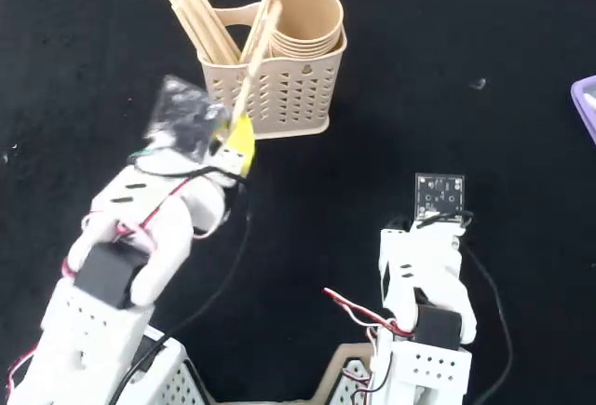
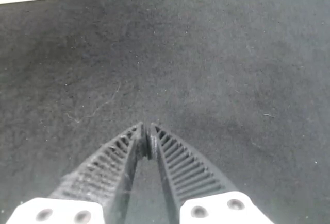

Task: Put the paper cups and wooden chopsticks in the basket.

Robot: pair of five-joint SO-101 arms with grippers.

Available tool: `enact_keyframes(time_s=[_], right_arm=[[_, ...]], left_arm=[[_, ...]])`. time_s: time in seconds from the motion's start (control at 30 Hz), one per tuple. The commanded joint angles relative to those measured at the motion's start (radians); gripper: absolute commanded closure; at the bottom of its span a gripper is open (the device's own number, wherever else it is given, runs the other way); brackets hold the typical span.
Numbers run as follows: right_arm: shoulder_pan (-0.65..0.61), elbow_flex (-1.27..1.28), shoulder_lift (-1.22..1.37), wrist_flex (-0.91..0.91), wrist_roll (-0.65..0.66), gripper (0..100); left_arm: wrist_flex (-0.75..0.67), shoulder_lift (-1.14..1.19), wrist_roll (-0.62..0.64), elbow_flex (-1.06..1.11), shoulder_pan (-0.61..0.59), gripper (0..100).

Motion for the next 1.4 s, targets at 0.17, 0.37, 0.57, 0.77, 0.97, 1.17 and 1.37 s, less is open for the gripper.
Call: enact_keyframes(time_s=[0.17,0.37,0.57,0.77,0.97,1.17,1.37], right_arm=[[-0.008,-0.002,-0.016,-0.006,0.012,98.3],[-0.008,-0.001,-0.016,-0.006,0.012,98.3],[-0.008,-0.001,-0.016,-0.006,0.012,98.3],[-0.008,-0.001,-0.016,-0.006,0.012,98.3],[-0.008,-0.001,-0.016,-0.006,0.012,98.3],[-0.008,-0.001,-0.016,-0.006,0.012,98.3],[-0.008,-0.001,-0.016,-0.006,0.012,98.3]], left_arm=[[-0.433,-0.02,0.003,0.01,-0.008,97],[-0.733,0.144,0.003,-0.012,-0.065,97],[-0.861,0.423,0.023,-0.191,-0.168,97],[-0.858,0.583,0.153,-0.335,-0.179,97],[-0.858,0.657,0.175,-0.312,-0.179,97],[-0.859,0.704,0.164,-0.242,-0.179,97],[-0.859,0.721,0.164,-0.179,-0.179,97]])
